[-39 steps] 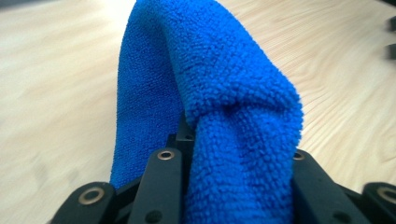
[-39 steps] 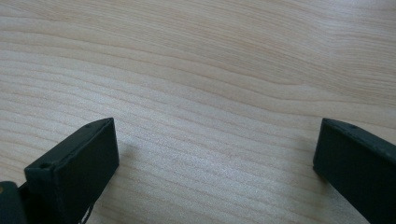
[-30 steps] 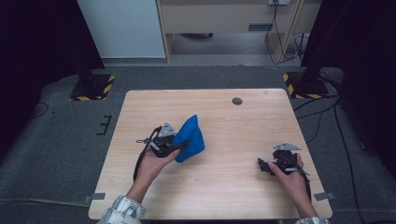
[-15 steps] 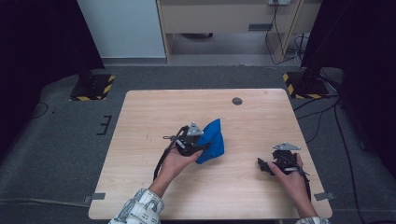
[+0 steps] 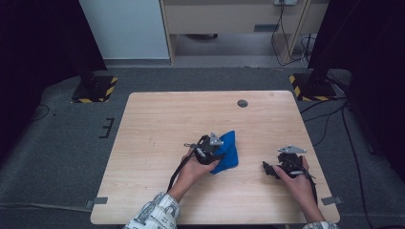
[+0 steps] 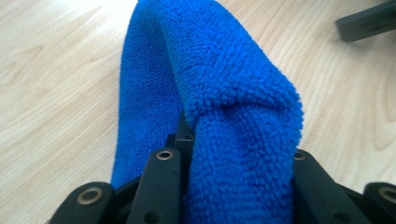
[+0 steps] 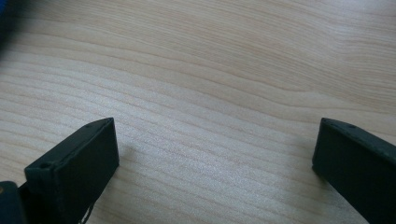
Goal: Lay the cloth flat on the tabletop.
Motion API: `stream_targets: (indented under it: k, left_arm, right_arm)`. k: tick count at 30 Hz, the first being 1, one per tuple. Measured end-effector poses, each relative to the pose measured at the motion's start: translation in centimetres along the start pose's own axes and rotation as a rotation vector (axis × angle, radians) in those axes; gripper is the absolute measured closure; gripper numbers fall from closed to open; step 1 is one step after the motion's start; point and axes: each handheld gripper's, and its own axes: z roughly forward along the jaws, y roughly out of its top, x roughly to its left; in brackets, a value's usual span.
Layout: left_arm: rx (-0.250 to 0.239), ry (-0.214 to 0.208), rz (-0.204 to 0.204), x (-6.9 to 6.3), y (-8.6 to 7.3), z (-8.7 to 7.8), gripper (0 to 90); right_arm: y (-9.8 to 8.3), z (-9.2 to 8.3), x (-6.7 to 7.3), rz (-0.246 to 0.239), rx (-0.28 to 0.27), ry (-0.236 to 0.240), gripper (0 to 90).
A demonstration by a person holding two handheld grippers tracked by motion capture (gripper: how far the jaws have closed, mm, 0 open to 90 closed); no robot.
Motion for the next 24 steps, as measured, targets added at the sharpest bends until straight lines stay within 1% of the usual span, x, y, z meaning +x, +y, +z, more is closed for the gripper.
stream_targets:
  k: [1,2,3,4,7,9,12,13,14,15,16,17,19,20,21,23,24]
  left_arm:
    - [0.0,0.0,0.0,0.0,0.0,0.0,70.0]
    - [0.02,0.021,0.019,-0.1,-0.2,0.5,69.8]
    - [0.02,0.021,0.019,-0.1,-0.2,0.5,69.6]
    - [0.035,0.039,0.033,-0.1,-0.3,0.8,69.6]
    - [0.048,0.047,0.028,0.1,-0.8,1.4,69.1]
    - [0.037,0.047,0.008,0.3,-1.0,1.7,68.4]
    - [0.026,0.079,0.005,0.9,-1.1,1.9,65.4]
    - [0.026,0.079,0.005,0.9,-1.1,1.9,64.4]
    - [0.024,0.074,-0.005,1.0,-1.2,1.9,64.4]
    - [0.024,0.075,-0.01,1.0,-1.2,1.9,62.0]
    - [0.021,0.082,-0.007,0.9,-1.2,1.9,61.1]
    - [0.015,0.099,0.006,0.7,-1.3,1.9,59.6]
    - [0.013,0.103,0.006,0.6,-1.4,1.9,58.1]
    - [0.01,0.102,-0.003,0.6,-1.4,1.9,56.8]
    - [0.005,0.099,-0.012,0.6,-1.5,1.9,54.9]
    - [0.006,0.094,-0.022,0.7,-1.6,2.0,47.2]
    - [0.009,0.078,-0.027,0.9,-1.6,2.2,39.0]
  right_arm:
    - [0.0,0.0,0.0,0.0,0.0,0.0,0.5]
    - [0.0,0.0,0.0,-0.007,-0.002,0.004,0.5]
    - [0.0,0.0,0.0,-0.007,-0.002,0.004,0.5]
    - [0.0,0.0,0.0,-0.01,-0.003,0.005,0.5]
    - [0.1,0.1,0.1,-0.014,-0.001,0.013,0.6]
    - [0.1,0.1,0.1,-0.017,-0.003,0.014,0.6]
    - [0.1,0.1,0.1,-0.017,-0.004,0.015,0.9]
    - [0.1,0.1,0.1,-0.017,-0.004,0.015,0.9]
    - [0.1,0.1,0.1,-0.019,-0.005,0.016,1.0]
    - [0.1,0.1,0.1,-0.025,-0.002,0.021,1.1]
    - [0.1,0.1,0.2,-0.025,-0.002,0.02,1.1]
    - [0.1,0.1,0.2,-0.026,-0.002,0.022,1.1]
    - [0.1,0.1,0.2,-0.03,-0.004,0.024,1.2]
    - [0.1,0.1,0.2,-0.031,-0.003,0.025,1.2]
    - [0.1,0.1,0.2,-0.031,-0.003,0.026,1.2]
    - [0.1,0.0,0.2,-0.032,-0.001,0.028,1.2]
    - [0.1,0.0,0.3,-0.034,-0.002,0.029,1.7]
